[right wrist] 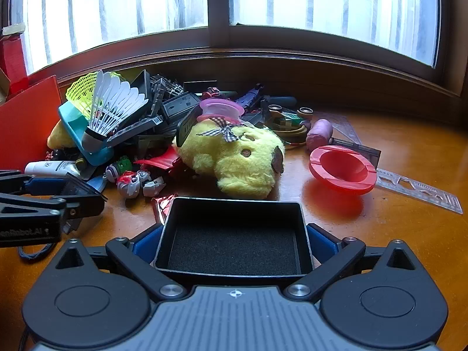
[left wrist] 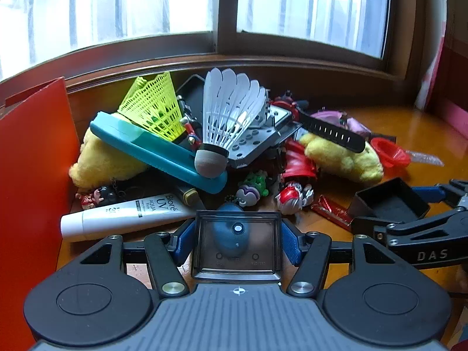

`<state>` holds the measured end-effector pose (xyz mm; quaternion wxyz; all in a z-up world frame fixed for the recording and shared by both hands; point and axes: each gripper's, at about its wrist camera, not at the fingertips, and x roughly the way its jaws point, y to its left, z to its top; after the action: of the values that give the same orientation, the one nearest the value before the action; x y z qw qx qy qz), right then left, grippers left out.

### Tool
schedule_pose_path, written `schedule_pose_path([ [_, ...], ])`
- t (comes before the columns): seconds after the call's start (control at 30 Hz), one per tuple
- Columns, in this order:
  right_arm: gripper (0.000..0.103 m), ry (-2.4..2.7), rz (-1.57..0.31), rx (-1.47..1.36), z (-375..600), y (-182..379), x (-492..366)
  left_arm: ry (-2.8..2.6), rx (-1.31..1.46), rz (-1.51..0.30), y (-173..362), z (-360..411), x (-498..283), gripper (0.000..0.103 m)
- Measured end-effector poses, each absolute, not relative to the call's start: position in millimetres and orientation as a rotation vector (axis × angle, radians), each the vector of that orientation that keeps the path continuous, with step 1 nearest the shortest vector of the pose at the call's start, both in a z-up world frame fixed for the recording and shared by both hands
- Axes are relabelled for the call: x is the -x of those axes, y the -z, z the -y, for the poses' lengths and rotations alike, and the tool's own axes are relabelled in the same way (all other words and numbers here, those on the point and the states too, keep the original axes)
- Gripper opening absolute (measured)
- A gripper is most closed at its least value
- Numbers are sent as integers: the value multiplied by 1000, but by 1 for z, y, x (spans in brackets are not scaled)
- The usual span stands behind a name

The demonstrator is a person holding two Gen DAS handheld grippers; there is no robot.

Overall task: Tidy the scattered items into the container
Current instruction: 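Close left gripper on the clear square case while right gripper holds the black tray, then lift the clear case with the left gripper while right gripper holds the black tray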

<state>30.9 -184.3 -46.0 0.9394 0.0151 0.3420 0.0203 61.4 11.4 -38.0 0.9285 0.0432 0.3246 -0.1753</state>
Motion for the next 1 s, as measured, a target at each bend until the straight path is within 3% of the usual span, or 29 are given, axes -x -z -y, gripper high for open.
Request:
schedule_pose_path([
  [0.23, 95, -30, -691, -38, 185, 45, -30, 342, -116, -661, 34, -11, -57, 61],
  [1.0, 94, -9, -664, -133, 201, 31, -19, 345, -144, -654, 31, -6, -49, 61],
])
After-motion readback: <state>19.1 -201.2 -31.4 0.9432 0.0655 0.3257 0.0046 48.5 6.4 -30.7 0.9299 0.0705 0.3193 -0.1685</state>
